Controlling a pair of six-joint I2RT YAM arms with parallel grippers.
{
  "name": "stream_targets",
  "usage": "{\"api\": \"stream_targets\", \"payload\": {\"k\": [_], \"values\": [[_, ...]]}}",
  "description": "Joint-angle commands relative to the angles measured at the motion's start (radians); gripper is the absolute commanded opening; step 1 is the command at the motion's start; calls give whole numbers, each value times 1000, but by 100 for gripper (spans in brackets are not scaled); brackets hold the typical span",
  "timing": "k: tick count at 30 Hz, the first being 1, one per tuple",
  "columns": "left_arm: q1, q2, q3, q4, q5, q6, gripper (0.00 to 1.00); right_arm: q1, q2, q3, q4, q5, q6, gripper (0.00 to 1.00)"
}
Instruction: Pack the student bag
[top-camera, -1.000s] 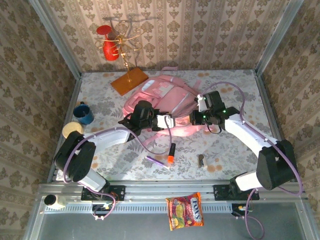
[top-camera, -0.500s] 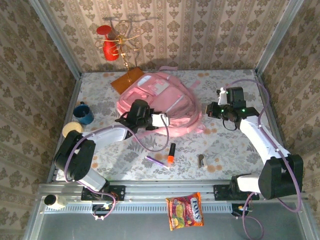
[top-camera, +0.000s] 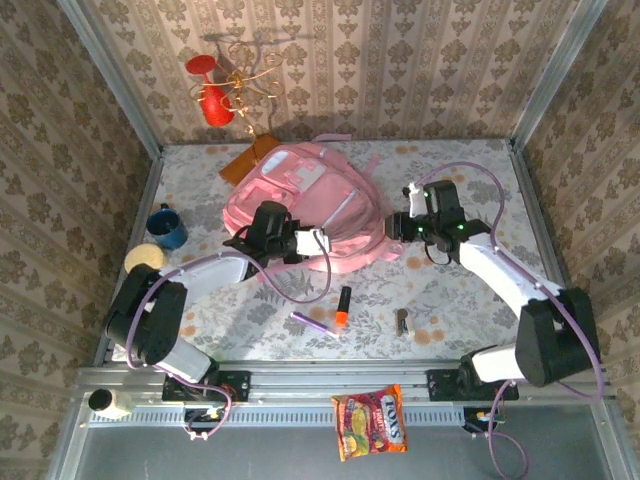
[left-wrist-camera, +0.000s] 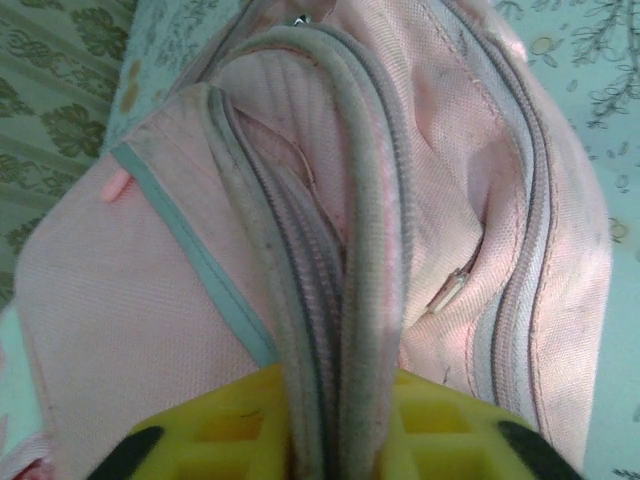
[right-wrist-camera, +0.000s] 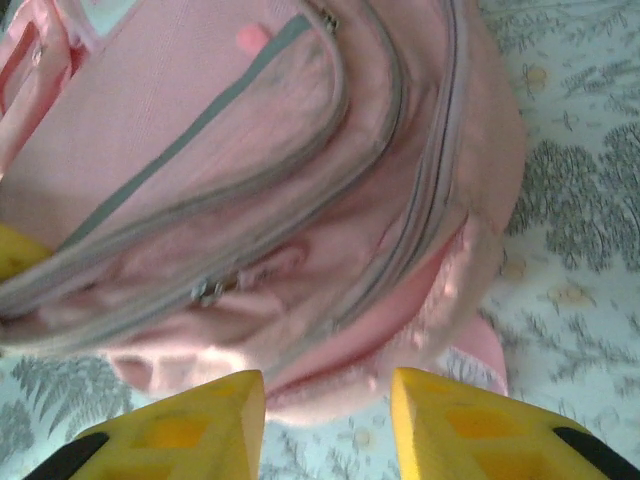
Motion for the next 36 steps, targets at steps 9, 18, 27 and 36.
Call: {"api": "stream_targets", "payload": {"k": [9, 18, 27, 36], "values": [[-62, -116, -6, -4, 14, -414, 94, 48, 289, 33, 170, 32, 159, 20], [-234, 140, 276, -244, -346, -485, 92, 116, 204, -200, 411, 37, 372, 15], [-237, 214, 318, -368, -391, -468, 74, 157, 119, -278, 435, 125, 351, 12], [-192, 134, 209, -340, -324, -499, 79, 157, 63, -257, 340, 152, 240, 14]]}}
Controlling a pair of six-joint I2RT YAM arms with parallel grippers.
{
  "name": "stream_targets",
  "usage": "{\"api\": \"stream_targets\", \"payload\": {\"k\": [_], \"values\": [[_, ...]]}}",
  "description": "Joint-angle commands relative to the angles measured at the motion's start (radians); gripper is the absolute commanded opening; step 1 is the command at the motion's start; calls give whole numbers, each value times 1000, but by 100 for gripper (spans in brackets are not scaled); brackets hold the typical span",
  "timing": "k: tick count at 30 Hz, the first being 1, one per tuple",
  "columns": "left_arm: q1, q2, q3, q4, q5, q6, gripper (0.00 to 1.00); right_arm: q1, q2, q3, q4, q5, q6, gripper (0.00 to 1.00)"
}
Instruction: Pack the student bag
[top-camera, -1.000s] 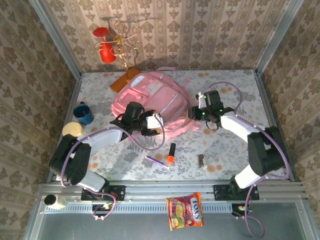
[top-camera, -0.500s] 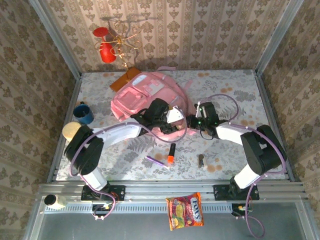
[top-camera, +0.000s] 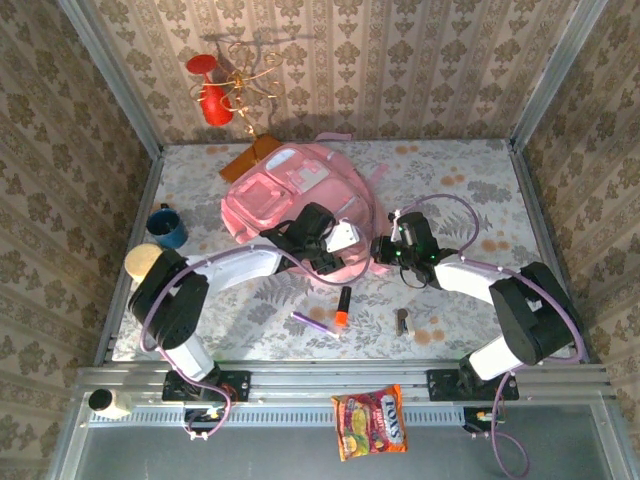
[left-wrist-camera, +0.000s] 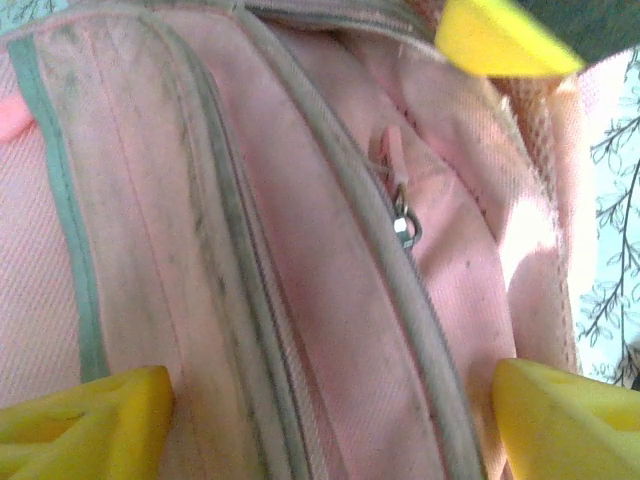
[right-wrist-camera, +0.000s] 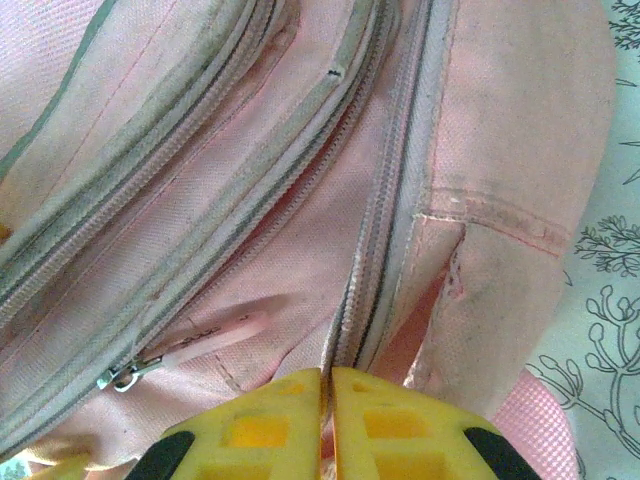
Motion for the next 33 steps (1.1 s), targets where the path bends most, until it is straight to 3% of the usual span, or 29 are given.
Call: {"api": "stream_targets", "payload": {"k": [1, 9, 11, 15, 24, 30, 33], "values": [[27, -3, -35, -58, 15, -22, 76, 5, -61, 7, -92, 50, -84, 15], [76, 7, -51, -6, 130, -20, 35, 6, -198, 40, -148, -5, -301, 34], [86, -6, -64, 13, 167, -17, 27, 7, -198, 52, -136, -6, -328, 36], [114, -44, -87, 71, 256, -39, 1, 8, -118, 101, -78, -72, -313, 37], [153, -161, -196, 346, 344, -189, 0, 34, 104, 192, -75, -116, -288, 36], [176, -220, -265, 553, 409, -350, 0, 40, 59, 66, 60, -152, -240, 36], [187, -243, -282, 562, 497, -343, 0, 40, 26, 58, 74, -190, -302, 39]]}}
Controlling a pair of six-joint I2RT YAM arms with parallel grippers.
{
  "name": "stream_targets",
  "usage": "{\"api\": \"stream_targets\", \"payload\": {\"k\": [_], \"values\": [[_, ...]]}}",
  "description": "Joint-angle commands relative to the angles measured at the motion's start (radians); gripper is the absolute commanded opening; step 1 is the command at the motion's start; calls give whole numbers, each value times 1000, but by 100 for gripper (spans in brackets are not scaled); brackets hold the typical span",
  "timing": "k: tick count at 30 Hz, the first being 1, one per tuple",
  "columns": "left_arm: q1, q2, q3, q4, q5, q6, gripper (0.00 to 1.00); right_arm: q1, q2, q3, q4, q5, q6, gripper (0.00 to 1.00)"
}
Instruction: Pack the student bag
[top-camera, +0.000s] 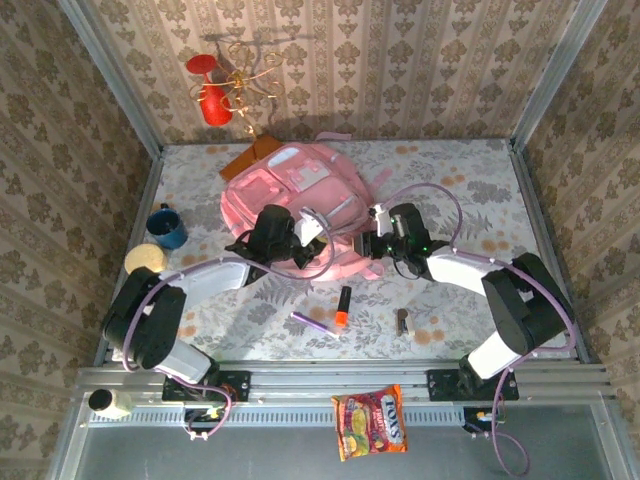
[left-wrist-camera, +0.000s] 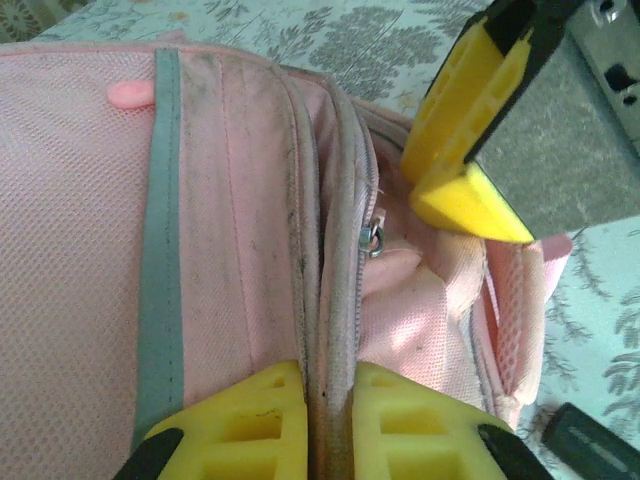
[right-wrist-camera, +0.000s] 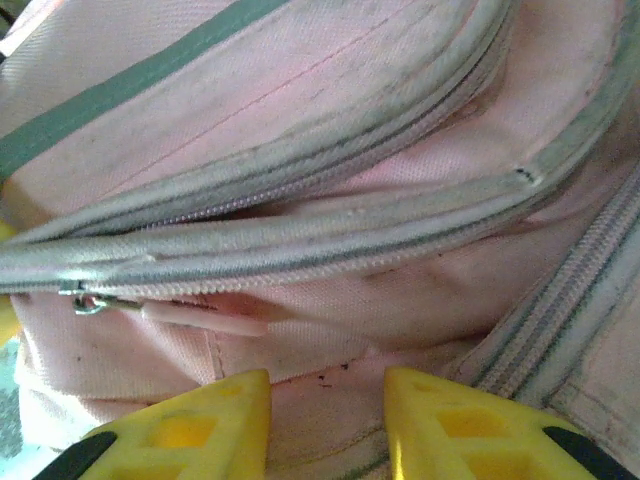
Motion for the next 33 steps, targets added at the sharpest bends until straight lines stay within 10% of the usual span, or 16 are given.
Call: {"api": "stream_targets", "payload": {"k": [1, 14, 33], "values": [[21, -76, -6, 168, 160, -74, 0, 9, -45, -11, 11, -71, -59, 40], [112, -141, -43, 173, 371, -60, 0, 13, -79, 50, -19, -284, -256, 43], [77, -131, -25, 168, 425, -57, 0, 89, 69, 149, 30, -206, -301, 36]]}}
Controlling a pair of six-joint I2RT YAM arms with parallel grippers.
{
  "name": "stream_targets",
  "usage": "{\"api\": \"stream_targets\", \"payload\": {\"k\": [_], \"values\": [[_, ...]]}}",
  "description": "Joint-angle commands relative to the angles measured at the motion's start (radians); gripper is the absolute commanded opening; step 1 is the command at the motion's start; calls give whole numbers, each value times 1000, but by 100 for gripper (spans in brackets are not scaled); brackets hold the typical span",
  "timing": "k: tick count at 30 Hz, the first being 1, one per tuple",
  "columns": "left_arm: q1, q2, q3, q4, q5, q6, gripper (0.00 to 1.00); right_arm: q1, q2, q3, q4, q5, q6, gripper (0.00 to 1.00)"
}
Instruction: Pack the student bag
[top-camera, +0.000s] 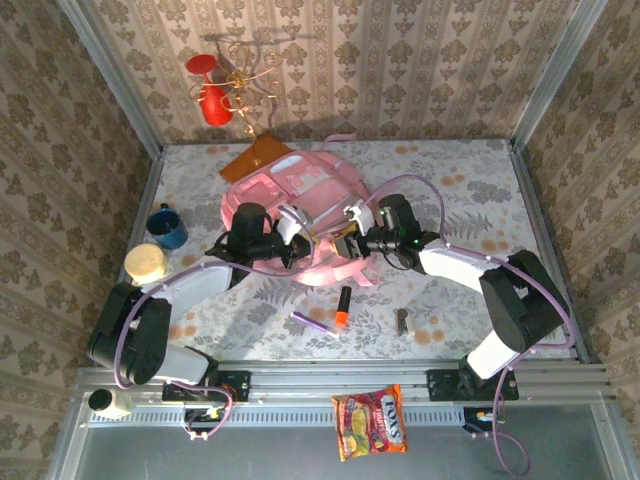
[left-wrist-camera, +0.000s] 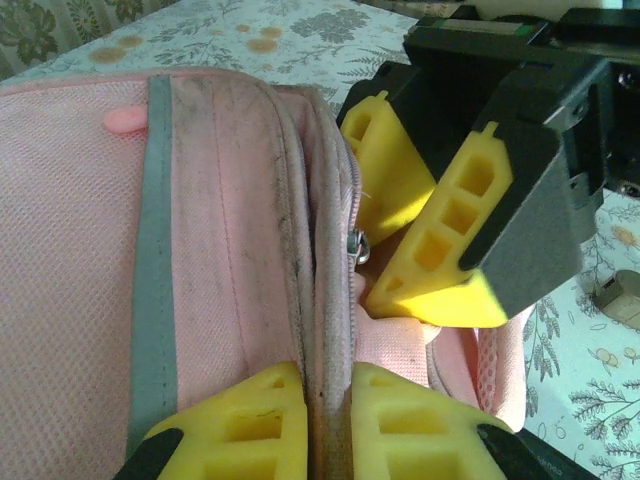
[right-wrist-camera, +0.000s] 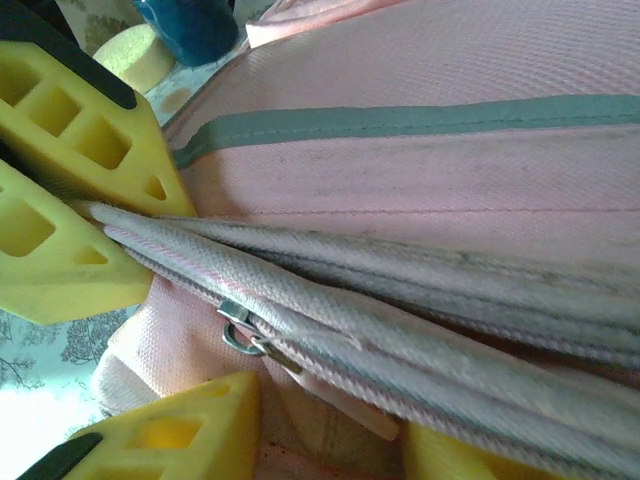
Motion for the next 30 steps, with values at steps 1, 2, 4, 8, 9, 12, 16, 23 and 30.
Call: {"api": "stream_targets", "payload": {"k": [1, 2, 4, 8, 9, 12, 16, 23, 30], "values": [[-38, -35, 36, 126, 148, -16, 0, 34, 23, 12, 69, 7, -13, 32], [-39, -35, 34, 126, 137, -19, 0, 39, 20, 1, 92, 11, -3, 25], [-39, -35, 26, 124, 121, -17, 0, 46, 1, -29, 130, 43, 16, 15], [-38, -43, 19, 69, 68, 30, 0, 49, -73, -115, 180, 157, 81, 0], [-36, -46, 15, 50, 55, 48, 0, 47, -96, -128, 162, 208, 102, 0], [-24, -60, -2, 10, 50, 98, 0, 47, -142, -127, 42, 381, 173, 0], [-5, -75, -6, -63, 54, 171, 0, 29, -160, -112, -97, 518, 247, 0], [43, -110, -24, -99, 21, 207, 0, -46, -132, -55, -311, 629, 295, 0], [99, -146, -41, -68, -38, 192, 0, -51, -159, -32, -379, 834, 202, 0]]}}
